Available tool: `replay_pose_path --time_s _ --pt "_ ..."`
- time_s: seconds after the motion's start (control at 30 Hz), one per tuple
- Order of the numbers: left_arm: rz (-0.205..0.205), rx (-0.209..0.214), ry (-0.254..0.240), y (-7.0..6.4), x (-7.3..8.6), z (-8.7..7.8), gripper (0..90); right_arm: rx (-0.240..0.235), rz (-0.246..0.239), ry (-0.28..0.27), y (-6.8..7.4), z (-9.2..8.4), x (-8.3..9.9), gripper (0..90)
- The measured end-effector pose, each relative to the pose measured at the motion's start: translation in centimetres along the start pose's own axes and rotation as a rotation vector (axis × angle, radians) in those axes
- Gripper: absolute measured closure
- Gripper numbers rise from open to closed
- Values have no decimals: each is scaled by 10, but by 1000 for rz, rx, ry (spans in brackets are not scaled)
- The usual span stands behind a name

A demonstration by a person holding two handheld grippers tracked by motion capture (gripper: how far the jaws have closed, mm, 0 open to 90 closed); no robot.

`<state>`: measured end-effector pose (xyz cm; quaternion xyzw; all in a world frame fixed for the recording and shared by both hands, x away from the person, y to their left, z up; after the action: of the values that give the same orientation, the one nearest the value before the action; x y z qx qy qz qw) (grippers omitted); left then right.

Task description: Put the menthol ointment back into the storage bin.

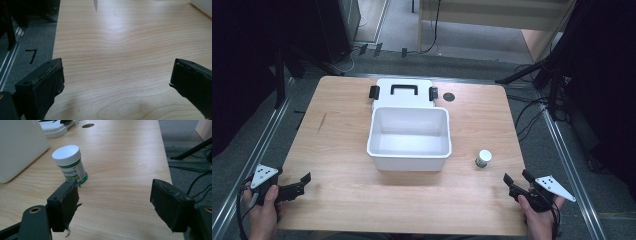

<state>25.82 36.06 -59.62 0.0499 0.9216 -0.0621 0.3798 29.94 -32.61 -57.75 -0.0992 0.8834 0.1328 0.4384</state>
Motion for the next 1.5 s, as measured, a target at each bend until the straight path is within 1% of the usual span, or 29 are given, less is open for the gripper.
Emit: replay_pose_path --time_s 0.13,0.17,0.2,0.23,0.27,0.3,0.37,0.43,0.47,0.5,0.53,0.57,0.6,0.63,0.67,0.7,0.77,0.8,0.83,0.87,0.9,0.93,0.97,1.0,1.03,1.17,1.2,1.3,1.5 --pt "-6 -5 -4 1 0 0 0 2 11 33 -2 1 2 236" --pt "-11 -5 -9 1 -1 0 0 22 -3 96 -3 3 4 236" --pt "-11 -5 -9 1 -1 0 0 33 -14 120 -3 4 5 236" --pt "-17 -4 -12 2 -1 -1 0 33 -14 120 -3 4 5 236" --pt "-20 -4 -13 2 -1 -1 0 42 -30 164 -2 5 6 232" --pt "-21 -4 -15 2 -1 -1 0 44 -76 217 3 5 6 227" --pt "-22 -2 -17 2 -1 -1 0 44 -91 235 5 5 5 227" --pt "-14 1 -18 1 -1 -2 0 47 -118 279 10 2 -1 225" --pt "-9 2 -17 1 -1 -1 0 54 -121 307 11 2 -3 225" --pt "-10 3 -17 1 -1 -1 0 59 -104 386 12 3 -5 217" --pt "-10 3 -17 1 -1 -1 0 59 -104 386 12 3 -5 217" --pt "-16 -2 -18 2 -2 0 0 59 -108 439 13 5 -8 219" --pt "-20 -1 -17 2 -2 0 0 53 -118 467 15 6 -9 218" --pt "-20 -1 -17 2 -2 0 0 53 -118 467 15 6 -9 218" --pt "-24 -3 -17 3 -2 0 0 51 -121 497 16 6 -10 213" --pt "-26 0 -16 3 -2 -1 0 49 -138 533 18 7 -12 209" --pt "-27 7 -26 2 -3 -1 0 49 -184 640 21 10 -13 197" --pt "-27 7 -26 2 -3 -1 0 49 -184 640 21 10 -13 197" --pt "-25 9 -28 2 -3 -1 0 55 -205 681 23 10 -13 196" --pt "-22 10 -29 2 -3 -1 0 52 -240 746 27 12 -15 199" --pt "-22 10 -29 2 -3 -1 0 49 -263 770 29 13 -16 202" --pt "-19 9 -28 2 -3 0 0 49 -263 770 29 13 -16 202" --pt "-17 9 -28 1 -3 0 0 56 -294 819 32 16 -19 202" --pt "-17 8 -24 1 -3 0 0 56 -294 819 32 16 -19 202" --pt "-23 3 -22 2 -3 0 0 62 -321 864 35 19 -21 200" --pt "-23 6 -23 2 -3 0 0 70 -364 916 43 23 -30 216" --pt "-23 6 -23 2 -3 0 0 70 -364 916 43 23 -30 216" --pt "-25 9 -24 2 -3 0 0 78 -385 953 50 29 -38 230" --pt "-14 41 -24 1 -3 0 0 93 -389 955 56 39 -54 242"
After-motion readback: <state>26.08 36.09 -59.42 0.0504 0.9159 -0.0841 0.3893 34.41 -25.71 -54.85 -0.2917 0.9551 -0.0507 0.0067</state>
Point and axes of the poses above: each handheld gripper's, and its own axes: z roughly forward along the jaws, x roughly out of its underside, y roughly to its left, the point moved 8 cm from there along z, roughly forward along the jaws, and after that the axes turned 12 degrees about y, right-handed, at the moved point
